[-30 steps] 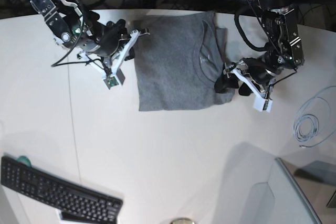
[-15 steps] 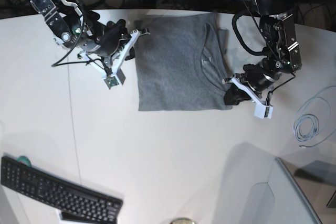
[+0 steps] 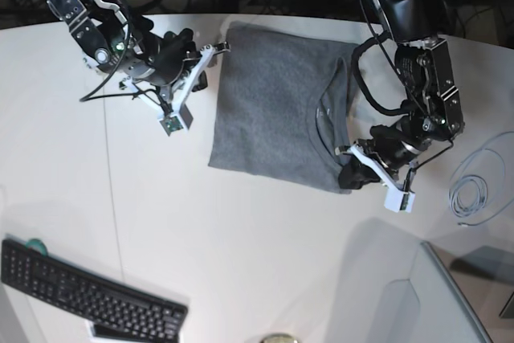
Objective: Layout the t-shirt on the table in an organized manner, then fold the t-shirt properly
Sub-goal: 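Push the shirt edge with the left gripper to square the stack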
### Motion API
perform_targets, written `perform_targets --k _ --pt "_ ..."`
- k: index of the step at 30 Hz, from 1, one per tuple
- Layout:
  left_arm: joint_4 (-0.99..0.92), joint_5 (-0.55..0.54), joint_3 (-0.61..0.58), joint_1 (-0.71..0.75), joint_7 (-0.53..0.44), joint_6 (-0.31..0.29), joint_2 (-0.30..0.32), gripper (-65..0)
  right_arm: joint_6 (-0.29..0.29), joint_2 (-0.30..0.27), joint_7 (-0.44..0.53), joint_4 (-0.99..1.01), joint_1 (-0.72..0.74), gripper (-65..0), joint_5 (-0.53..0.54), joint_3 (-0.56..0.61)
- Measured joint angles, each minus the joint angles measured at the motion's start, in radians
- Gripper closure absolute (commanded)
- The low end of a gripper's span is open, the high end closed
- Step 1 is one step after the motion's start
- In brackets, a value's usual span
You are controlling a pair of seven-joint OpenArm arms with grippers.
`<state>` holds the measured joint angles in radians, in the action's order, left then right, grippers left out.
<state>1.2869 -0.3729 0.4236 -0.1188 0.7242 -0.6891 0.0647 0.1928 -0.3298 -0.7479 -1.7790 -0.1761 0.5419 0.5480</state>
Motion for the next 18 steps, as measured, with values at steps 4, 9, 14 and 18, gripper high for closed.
perform_targets --k 4,9,14,18 --pt "-0.092 -0.002 -0.002 -0.042 -0.006 0.0 0.012 0.0 0.0 0.0 0.0 0.0 -0.003 0.0 0.0 0.0" --pt "-0.187 0.029 -0.002 -0.076 -0.134 0.0 0.019 0.0 0.0 0.0 0.0 0.0 -0.005 0.0 0.0 0.0" --pt "-0.277 0.145 -0.002 -0.117 -0.169 0.001 0.017 -8.9 0.0 0.0 0.0 0.0 -0.005 0.0 0.0 0.0" --pt "-0.289 0.14 -0.001 -0.13 -0.212 0.0 0.011 -45.6 0.0 0.0 0.0 0.0 -0.004 0.0 0.0 0.0"
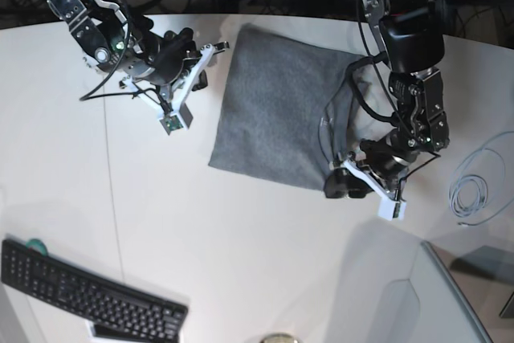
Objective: Layout the t-shirt on the table in an organized manner, then fold the t-shirt properly
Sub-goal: 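Push the shirt edge with the left gripper to square the stack, then tuck the shirt corner with the right gripper and smooth the edge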
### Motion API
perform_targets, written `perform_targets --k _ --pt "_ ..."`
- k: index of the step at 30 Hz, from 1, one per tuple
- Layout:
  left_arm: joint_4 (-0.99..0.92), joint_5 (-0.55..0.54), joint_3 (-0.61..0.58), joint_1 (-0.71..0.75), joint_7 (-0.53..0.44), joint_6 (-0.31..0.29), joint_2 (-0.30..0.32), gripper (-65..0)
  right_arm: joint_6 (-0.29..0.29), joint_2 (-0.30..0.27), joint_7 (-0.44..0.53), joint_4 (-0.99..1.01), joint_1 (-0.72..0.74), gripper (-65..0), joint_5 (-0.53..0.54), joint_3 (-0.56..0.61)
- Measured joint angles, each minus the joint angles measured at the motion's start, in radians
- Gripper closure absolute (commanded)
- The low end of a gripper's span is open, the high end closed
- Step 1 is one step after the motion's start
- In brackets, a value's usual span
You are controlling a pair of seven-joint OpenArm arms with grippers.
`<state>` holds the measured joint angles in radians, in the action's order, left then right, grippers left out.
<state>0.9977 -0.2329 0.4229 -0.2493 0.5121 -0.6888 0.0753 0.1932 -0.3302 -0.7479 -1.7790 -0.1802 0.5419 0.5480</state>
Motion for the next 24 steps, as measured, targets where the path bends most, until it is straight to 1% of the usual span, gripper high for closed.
perform_targets --k 2,3,6,8,10,12,14,16,17,20,24 --pt "-0.001 0.001 0.002 -0.011 0.0 0.0 0.0 -58.7 0.0 0.0 0.0 0.0 0.0 0.0 0.0 0.0" --pt "0.0 0.0 0.008 -0.016 0.0 0.0 0.0 -64.3 0.0 0.0 0.0 0.0 0.0 0.0 0.0 0.0" --pt "0.067 -0.016 0.014 -0.002 0.012 0.0 0.003 -65.0 0.0 0.0 0.0 0.0 -0.001 0.0 0.0 0.0" --pt "0.166 -0.109 0.04 0.043 0.026 0.0 0.016 -65.0 0.0 0.001 0.0 0.0 -0.002 0.0 0.0 0.001" --pt "0.27 -0.174 0.048 0.122 0.079 0.003 0.046 -65.0 0.0 0.0 0.002 0.0 -0.003 0.0 0.0 0.001" --pt "0.33 -0.202 0.048 0.219 0.107 0.006 0.063 -65.0 0.0 -0.001 0.0 0.0 -0.004 0.0 0.0 0.001" --pt "0.344 -0.216 0.048 0.308 0.11 0.005 0.06 -65.0 0.0 0.002 0.004 0.0 -0.004 0.0 0.001 0.002" --pt "0.34 -0.208 0.045 0.359 0.115 0.002 0.047 -65.0 0.0 0.0 0.0 0.0 -0.003 0.0 0.003 0.002" --pt "0.338 -0.209 0.042 0.372 0.096 0.0 0.044 -65.0 0.0 -0.002 0.0 0.0 -0.003 0.0 -0.001 0.002" --pt "0.313 -0.225 0.022 0.365 0.052 0.0 0.058 -65.0 0.0 -0.001 0.001 0.0 0.0 0.0 0.0 0.001" --pt "0.253 -0.217 -0.025 0.351 0.058 0.002 0.058 -65.0 0.0 0.0 0.001 0.0 0.002 0.0 0.0 0.002"
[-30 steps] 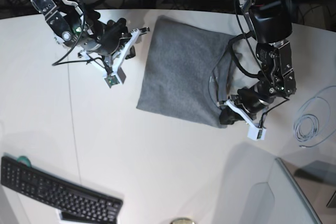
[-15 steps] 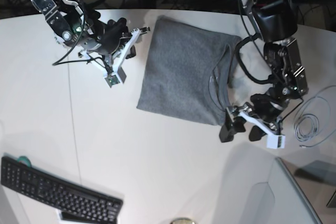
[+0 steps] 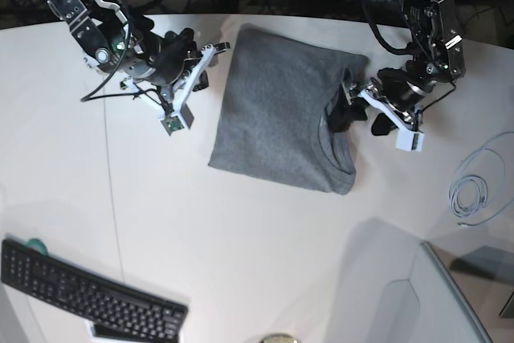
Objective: Layout the t-shirt on the table in an organized manner, then fold the t-shirt properly
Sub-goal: 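Tuck the shirt corner with the right gripper and smooth the edge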
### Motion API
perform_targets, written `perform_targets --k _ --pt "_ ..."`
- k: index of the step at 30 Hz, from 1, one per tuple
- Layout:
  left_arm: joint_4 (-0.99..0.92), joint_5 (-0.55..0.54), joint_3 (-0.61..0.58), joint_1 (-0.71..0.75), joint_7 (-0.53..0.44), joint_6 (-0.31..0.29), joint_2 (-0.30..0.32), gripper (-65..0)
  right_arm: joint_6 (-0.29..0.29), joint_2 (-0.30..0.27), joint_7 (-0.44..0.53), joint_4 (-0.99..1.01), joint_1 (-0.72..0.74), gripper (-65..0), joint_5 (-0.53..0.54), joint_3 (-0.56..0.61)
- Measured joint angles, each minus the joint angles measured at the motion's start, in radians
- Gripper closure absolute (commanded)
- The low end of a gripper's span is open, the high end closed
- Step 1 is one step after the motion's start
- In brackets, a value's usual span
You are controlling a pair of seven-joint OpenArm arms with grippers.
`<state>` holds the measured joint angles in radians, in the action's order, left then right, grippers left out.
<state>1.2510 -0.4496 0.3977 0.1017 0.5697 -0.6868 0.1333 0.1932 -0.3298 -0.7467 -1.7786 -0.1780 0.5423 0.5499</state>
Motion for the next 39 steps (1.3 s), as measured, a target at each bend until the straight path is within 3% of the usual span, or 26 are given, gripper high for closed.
perform_targets --k 7,8,15,20,24,27,32,39 --pt "-0.153 -0.008 -0.108 -0.105 -0.016 -0.003 0.002 -65.0 0.0 0.0 -0.002 0.001 -0.005 0.0 0.0 0.0" --pt "-0.169 -0.009 -0.119 -0.115 -0.025 -0.003 0.001 -62.2 0.0 0.0 -0.002 0.001 -0.005 0.0 -0.001 0.0" --pt "-0.195 -0.004 -0.228 -0.127 -0.011 -0.003 0.047 0.0 0.0 0.0 -0.001 0.001 -0.005 0.0 0.0 0.0" --pt "-0.196 -0.005 -0.395 -0.21 0.0 -0.002 0.144 0.0 0.0 -0.002 -0.001 0.0 -0.005 0.0 0.0 -0.006" --pt "-0.134 0.032 -0.666 -0.289 0.002 0.001 0.266 0.0 0.0 -0.006 0.0 0.0 -0.005 0.0 0.0 -0.009" --pt "-0.096 0.137 -0.859 -0.383 0.011 -0.004 0.305 0.0 0.0 0.0 -0.005 0.001 -0.009 0.0 0.007 -0.051" --pt "-0.094 0.307 -1.049 -0.506 -0.001 -0.006 0.248 0.0 0.0 0.016 -0.003 0.001 -0.026 0.0 0.003 -0.206" --pt "-0.096 0.576 -1.106 -0.527 -0.004 -0.018 0.066 0.0 0.0 0.023 0.002 0.0 -0.053 0.0 0.006 -0.344"
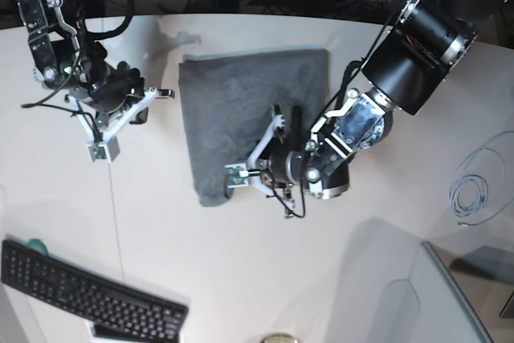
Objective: Layout the t-shirt on the table in an organized manner, then fold the t-shirt properly
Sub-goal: 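Tuck the shirt corner with the right gripper and smooth the edge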
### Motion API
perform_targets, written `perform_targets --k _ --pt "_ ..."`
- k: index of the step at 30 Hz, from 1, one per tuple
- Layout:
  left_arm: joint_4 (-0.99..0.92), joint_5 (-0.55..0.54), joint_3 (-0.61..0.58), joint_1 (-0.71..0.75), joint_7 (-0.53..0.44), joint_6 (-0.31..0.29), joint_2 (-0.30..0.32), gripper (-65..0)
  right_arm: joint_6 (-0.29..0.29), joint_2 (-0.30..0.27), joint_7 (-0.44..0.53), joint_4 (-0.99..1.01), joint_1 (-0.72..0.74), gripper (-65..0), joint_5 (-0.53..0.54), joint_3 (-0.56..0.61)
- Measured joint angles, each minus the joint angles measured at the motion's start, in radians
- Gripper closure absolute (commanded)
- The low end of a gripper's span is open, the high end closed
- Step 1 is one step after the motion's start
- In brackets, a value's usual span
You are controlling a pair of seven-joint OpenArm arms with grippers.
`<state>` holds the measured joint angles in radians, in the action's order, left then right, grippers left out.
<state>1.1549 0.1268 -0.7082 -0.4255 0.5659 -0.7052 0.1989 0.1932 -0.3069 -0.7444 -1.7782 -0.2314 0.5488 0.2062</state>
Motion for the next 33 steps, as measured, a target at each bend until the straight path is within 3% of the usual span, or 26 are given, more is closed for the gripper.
perform_targets --k 5,18,30,31,33 --pt "0.0 0.024 0.0 0.002 -0.008 0.0 -0.053 0.0 0.0 0.013 -0.008 -0.001 -0.03 0.0 0.004 -0.013" --pt "0.0 0.029 0.013 0.039 0.003 0.0 -0.017 0.0 0.0 0.013 -0.006 -0.002 -0.035 0.0 0.003 -0.012" --pt "0.0 0.028 0.003 0.011 0.002 0.0 -0.021 0.0 0.0 0.014 -0.004 -0.002 -0.032 0.0 0.004 -0.01" --pt "0.002 0.027 0.003 0.007 0.002 0.0 -0.023 -5.4 0.0 0.013 -0.004 -0.002 -0.032 0.0 0.004 -0.01" --pt "0.004 0.029 0.005 0.005 0.002 0.0 -0.024 -25.0 0.0 0.014 -0.004 -0.002 -0.032 0.0 0.004 -0.01"
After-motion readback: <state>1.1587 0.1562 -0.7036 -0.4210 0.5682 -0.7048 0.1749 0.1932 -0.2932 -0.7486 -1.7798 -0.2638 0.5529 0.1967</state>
